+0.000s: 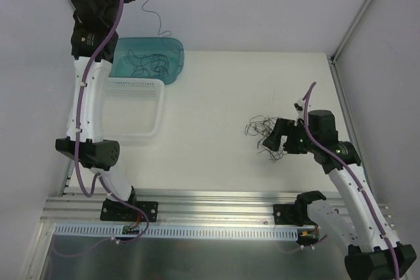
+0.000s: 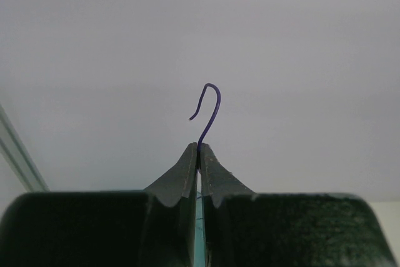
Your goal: Untangle the cables
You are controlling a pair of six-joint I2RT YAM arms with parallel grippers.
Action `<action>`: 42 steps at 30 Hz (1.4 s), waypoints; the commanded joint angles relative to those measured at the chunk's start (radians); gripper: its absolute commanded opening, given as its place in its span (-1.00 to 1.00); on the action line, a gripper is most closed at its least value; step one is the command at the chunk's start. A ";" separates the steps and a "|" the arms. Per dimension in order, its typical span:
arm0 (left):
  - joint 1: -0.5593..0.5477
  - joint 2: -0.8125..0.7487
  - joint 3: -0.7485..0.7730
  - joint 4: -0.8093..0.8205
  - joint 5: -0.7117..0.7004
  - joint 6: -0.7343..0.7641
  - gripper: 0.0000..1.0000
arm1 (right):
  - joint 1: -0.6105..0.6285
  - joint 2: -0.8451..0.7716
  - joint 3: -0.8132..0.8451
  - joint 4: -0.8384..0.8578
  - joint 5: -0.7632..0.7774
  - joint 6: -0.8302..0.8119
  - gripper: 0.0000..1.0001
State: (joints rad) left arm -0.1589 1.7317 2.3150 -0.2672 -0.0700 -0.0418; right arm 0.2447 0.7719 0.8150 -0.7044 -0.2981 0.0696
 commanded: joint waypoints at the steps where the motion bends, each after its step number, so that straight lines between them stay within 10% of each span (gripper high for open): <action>1: 0.073 0.087 -0.032 0.164 0.019 -0.023 -1.00 | 0.007 0.013 -0.002 0.002 -0.026 -0.031 0.94; 11: 0.153 0.301 -0.193 0.261 -0.008 -0.044 -0.92 | 0.007 0.046 -0.023 0.019 -0.044 -0.045 0.94; 18: 0.174 0.234 -0.389 0.217 0.019 -0.101 0.66 | 0.007 0.075 -0.017 0.016 0.035 -0.040 0.94; 22: 0.171 0.102 -0.517 0.181 0.120 -0.165 0.93 | 0.007 0.124 -0.008 0.008 0.112 -0.025 0.95; 42: -0.227 -0.756 -1.399 0.051 0.300 -0.374 0.98 | 0.177 0.651 0.039 0.382 0.228 0.042 0.62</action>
State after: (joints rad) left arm -0.3428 1.0424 1.0142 -0.1955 0.2180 -0.3435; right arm 0.3695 1.3739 0.7982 -0.4290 -0.1085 0.0986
